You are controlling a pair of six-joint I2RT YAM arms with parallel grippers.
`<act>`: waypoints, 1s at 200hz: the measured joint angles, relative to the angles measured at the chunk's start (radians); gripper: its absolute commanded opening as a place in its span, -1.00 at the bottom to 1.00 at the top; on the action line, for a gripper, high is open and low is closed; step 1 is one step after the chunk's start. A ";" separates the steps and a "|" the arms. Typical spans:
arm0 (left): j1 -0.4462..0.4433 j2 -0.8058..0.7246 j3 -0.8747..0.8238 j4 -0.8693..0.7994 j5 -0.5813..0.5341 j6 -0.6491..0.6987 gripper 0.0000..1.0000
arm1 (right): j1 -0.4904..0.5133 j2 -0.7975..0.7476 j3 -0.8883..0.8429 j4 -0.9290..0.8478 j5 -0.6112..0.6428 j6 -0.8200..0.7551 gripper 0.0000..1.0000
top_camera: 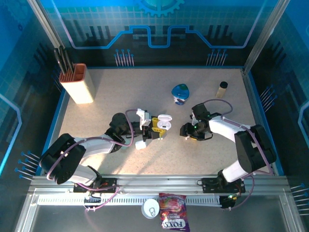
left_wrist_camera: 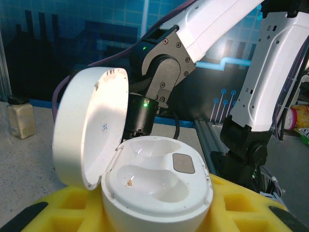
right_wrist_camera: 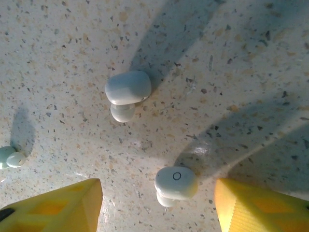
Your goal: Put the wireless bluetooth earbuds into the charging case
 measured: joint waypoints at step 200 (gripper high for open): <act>0.072 -0.048 -0.045 0.023 -0.092 -0.050 -0.22 | 0.174 0.021 0.222 -0.174 0.303 -0.114 0.34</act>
